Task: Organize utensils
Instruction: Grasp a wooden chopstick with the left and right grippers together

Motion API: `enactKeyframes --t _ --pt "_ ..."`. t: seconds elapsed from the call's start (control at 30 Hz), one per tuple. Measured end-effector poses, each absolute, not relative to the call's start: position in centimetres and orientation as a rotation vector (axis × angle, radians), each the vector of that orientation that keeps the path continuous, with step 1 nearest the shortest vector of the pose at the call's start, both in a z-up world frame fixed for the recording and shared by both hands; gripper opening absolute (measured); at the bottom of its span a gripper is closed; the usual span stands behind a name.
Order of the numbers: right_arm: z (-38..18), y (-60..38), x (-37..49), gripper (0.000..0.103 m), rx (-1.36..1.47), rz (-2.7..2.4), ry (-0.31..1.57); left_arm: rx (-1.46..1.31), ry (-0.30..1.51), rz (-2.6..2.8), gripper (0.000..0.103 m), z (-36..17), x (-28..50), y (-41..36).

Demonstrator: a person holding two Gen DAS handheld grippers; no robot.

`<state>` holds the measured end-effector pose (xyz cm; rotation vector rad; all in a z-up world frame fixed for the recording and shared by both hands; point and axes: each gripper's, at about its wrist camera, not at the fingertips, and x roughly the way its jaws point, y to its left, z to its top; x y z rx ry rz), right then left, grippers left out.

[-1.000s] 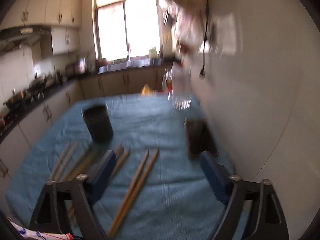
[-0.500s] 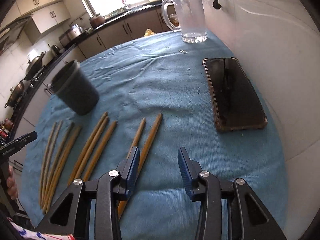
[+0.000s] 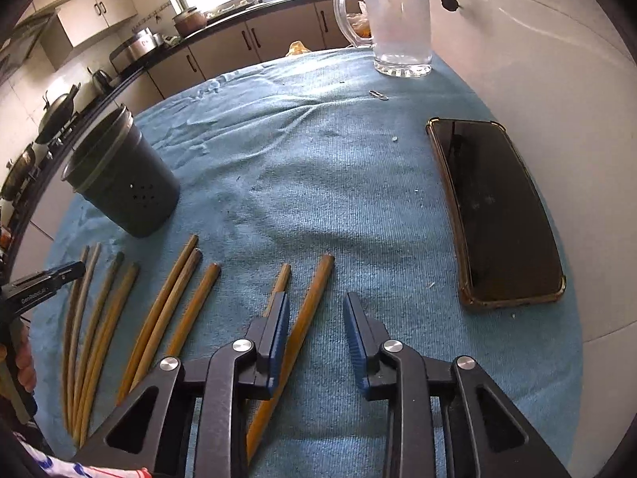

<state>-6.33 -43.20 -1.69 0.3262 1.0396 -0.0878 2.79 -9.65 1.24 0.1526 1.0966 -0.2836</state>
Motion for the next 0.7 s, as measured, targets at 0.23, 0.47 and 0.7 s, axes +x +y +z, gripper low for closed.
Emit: enactKeyframes --t 0.23,0.47,0.7 --pt "-1.5 -42.0 -4.1 0.027 0.220 -0.139 1.144 0.208 1.106 -0.292 0.022 1.4 3.4 -10.6" --pt "-1.5 -39.9 -3.1 0.009 0.120 -0.180 1.135 0.207 1.047 -0.285 0.006 1.3 2.9 -10.5" --pt "1.6 -40.3 -6.2 0.007 0.225 -0.092 0.986 0.092 0.948 -0.296 0.006 5.7 -0.2 -7.8"
